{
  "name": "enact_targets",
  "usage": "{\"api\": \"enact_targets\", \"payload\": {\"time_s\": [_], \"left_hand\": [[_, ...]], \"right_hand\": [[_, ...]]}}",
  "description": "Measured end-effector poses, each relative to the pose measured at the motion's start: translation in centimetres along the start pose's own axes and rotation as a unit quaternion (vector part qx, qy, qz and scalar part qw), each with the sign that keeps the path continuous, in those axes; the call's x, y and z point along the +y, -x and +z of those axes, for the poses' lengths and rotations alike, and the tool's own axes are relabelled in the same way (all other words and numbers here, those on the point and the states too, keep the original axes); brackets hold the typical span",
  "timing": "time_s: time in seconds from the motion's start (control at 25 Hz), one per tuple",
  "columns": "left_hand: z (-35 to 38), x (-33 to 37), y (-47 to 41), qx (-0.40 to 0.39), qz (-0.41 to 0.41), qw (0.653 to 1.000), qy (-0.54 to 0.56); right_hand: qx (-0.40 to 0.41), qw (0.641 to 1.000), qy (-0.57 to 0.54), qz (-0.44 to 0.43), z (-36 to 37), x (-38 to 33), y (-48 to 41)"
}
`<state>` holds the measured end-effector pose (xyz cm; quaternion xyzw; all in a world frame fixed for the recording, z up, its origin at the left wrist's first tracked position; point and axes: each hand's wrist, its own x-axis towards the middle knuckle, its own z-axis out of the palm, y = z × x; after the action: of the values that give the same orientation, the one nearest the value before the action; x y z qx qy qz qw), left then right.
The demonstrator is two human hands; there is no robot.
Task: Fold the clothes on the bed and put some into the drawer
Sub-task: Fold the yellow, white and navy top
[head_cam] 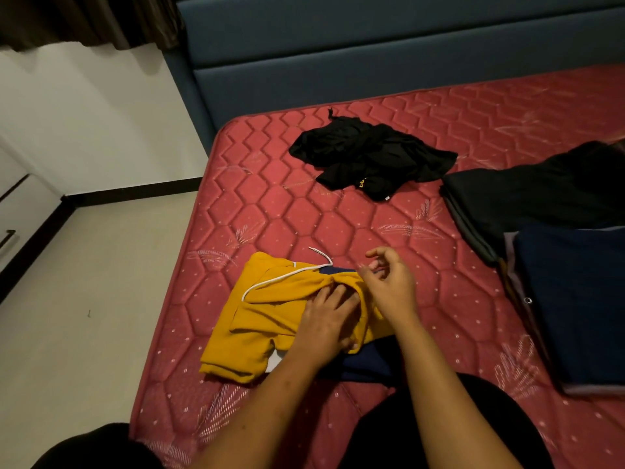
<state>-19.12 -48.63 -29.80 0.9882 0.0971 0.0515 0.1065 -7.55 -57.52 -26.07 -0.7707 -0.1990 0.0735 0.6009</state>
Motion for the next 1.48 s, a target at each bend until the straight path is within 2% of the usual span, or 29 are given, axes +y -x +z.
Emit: {"api": "enact_targets", "payload": {"time_s": [0.04,0.12,0.2,0.24,0.32,0.4,0.52,0.68,0.84,0.92,1.0,1.04,1.08,1.12,1.2,1.24,1.28,1.32,1.36,1.4,1.48], "left_hand": [[-0.4,0.1,-0.3,-0.027,-0.02,0.999,-0.022],[-0.9,-0.2,-0.8,-0.119,-0.085,0.988,-0.055],[-1.2,-0.6,-1.1,-0.196,-0.136,0.968,-0.074],[-1.3,-0.8,-1.0,-0.212,-0.149,0.963,-0.071],[-1.4,-0.8,-0.6,-0.207,-0.15,0.964,-0.067],[-1.6,-1.0,0.4,-0.162,-0.138,0.975,-0.07],[-2.1,-2.0,2.0,-0.08,-0.148,0.984,-0.052],[-3.2,-3.6,3.3,-0.096,-0.227,0.969,-0.028],[-3.6,-4.0,1.5,-0.057,-0.288,0.955,0.033],[-3.3,-5.0,0.8,-0.053,-0.289,0.952,0.087],[-3.2,-5.8,0.6,-0.136,-0.3,0.935,0.129],[-3.3,-5.9,0.5,-0.2,-0.3,0.926,0.11],[-3.6,-5.9,0.3,-0.236,-0.289,0.924,0.088],[-3.7,-5.8,0.0,-0.215,-0.273,0.933,0.091],[-4.3,-4.5,-0.7,-0.067,-0.238,0.958,0.143],[-4.1,-3.9,-0.9,0.004,-0.216,0.968,0.125],[-3.3,-3.6,-0.9,0.033,-0.193,0.978,0.068],[-2.4,-3.2,-0.7,0.013,-0.175,0.984,0.018],[-1.5,-3.2,-0.2,-0.04,-0.185,0.982,0.008],[-0.9,-3.3,0.2,-0.095,-0.203,0.974,0.026],[-0.6,-3.9,0.3,-0.117,-0.21,0.968,0.076]], "right_hand": [[-0.027,0.998,0.015,-0.045,0.2,-0.5,0.4],[-0.142,0.982,0.054,-0.115,1.3,-1.0,1.3],[-0.251,0.951,0.112,-0.139,2.8,-0.5,2.0],[-0.269,0.942,0.151,-0.131,3.3,0.1,2.0],[-0.261,0.916,0.289,-0.091,3.6,1.2,1.8],[-0.233,0.875,0.422,-0.041,3.4,1.6,1.8],[-0.172,0.856,0.486,-0.027,3.7,1.1,2.2],[-0.149,0.824,0.546,-0.029,3.3,0.1,2.3],[-0.127,0.828,0.539,-0.089,2.8,-0.5,2.4],[-0.153,0.831,0.53,-0.077,3.0,-0.1,2.4],[-0.209,0.835,0.506,-0.045,2.9,0.8,2.4],[-0.211,0.849,0.483,-0.038,2.7,1.0,2.2],[-0.18,0.873,0.451,-0.051,2.6,0.9,2.0],[-0.121,0.899,0.413,-0.076,2.5,0.6,1.8],[-0.035,0.925,0.365,-0.095,2.6,0.1,1.4],[-0.05,0.928,0.362,-0.07,2.7,0.1,1.4],[-0.094,0.922,0.376,-0.026,2.8,0.5,1.5],[-0.154,0.902,0.404,0.025,3.0,1.3,1.8],[-0.209,0.877,0.427,0.07,3.2,2.0,2.1],[-0.234,0.867,0.429,0.094,3.2,2.6,2.2],[-0.203,0.894,0.386,0.106,2.9,3.2,1.6]]}}
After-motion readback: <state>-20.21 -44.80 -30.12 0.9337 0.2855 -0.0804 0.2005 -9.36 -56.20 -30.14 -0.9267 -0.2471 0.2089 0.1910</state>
